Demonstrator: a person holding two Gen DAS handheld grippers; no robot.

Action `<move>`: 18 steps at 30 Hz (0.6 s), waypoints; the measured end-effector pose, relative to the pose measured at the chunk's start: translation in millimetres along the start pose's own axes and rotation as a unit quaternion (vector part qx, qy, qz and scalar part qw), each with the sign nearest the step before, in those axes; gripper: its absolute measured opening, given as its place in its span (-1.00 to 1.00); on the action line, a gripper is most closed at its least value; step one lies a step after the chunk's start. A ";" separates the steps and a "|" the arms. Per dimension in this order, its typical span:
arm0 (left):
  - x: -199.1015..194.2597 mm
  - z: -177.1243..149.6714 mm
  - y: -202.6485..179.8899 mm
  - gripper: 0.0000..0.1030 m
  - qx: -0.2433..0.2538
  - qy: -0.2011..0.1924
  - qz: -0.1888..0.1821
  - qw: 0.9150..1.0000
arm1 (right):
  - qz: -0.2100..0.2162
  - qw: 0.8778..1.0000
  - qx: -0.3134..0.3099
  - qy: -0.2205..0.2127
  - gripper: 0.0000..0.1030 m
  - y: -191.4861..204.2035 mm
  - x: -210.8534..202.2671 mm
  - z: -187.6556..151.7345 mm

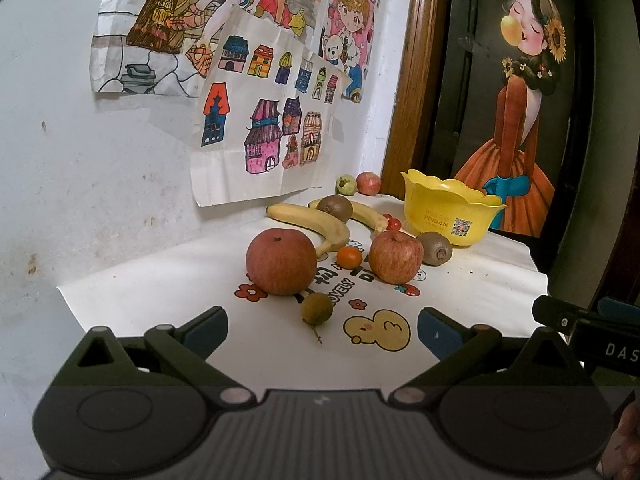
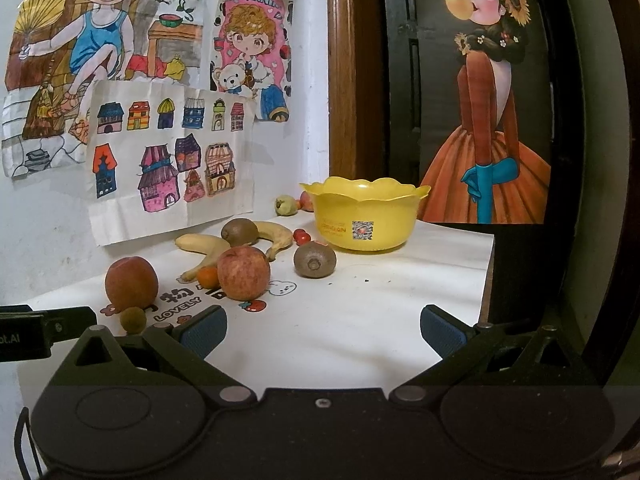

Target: Organize fruits

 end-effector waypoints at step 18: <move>-2.6 -1.9 -6.5 1.00 0.005 0.000 -0.002 1.000 | 0.000 1.000 0.000 0.001 0.99 0.4 -1.7 1.1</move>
Point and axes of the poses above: each gripper's, at about its wrist camera, not at the fingertips, and x roughly the way its jaws point, y to its left, z to its top, the point moved 10 cm from there along x, roughly the way its jaws point, and after that the axes turned 13 degrees about x, right-handed, at the moved point
